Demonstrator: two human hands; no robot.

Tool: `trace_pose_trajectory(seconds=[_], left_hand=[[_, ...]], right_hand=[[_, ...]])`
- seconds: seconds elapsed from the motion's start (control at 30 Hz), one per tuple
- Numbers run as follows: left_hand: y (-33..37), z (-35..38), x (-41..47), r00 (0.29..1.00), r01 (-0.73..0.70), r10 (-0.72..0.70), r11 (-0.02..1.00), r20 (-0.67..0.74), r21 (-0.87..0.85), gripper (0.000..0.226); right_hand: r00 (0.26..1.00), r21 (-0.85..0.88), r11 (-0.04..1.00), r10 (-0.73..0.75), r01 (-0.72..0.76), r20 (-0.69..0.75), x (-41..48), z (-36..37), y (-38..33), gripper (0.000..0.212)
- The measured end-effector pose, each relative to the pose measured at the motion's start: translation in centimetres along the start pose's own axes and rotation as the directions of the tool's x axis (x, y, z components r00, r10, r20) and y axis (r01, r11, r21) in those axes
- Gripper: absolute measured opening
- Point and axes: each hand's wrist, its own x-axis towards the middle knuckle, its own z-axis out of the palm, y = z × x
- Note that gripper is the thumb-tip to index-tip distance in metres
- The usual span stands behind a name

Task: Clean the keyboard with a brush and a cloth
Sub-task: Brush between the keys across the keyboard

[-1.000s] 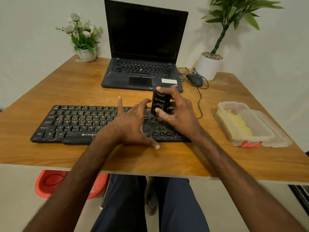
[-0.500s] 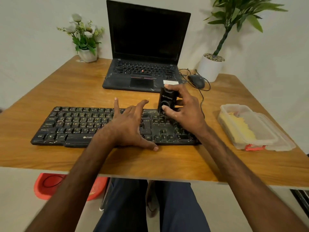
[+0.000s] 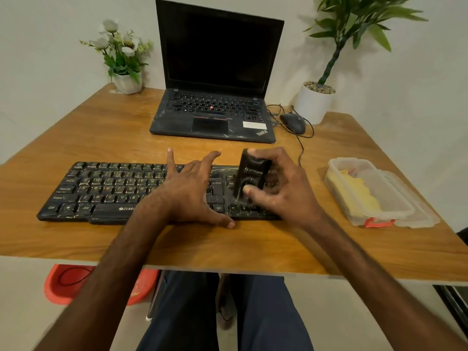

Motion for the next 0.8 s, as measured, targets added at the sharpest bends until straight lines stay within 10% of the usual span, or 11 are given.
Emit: trace_pose_trajectory(seconds=[0.8], left_hand=[[0.3,-0.1,-0.2,1.000,0.006,-0.006,1.000,0.000,-0.020,0.146]], right_hand=[[0.995,-0.094,0.991,-0.095,0.094,-0.009,-3.2,-0.7,-0.2,0.065]])
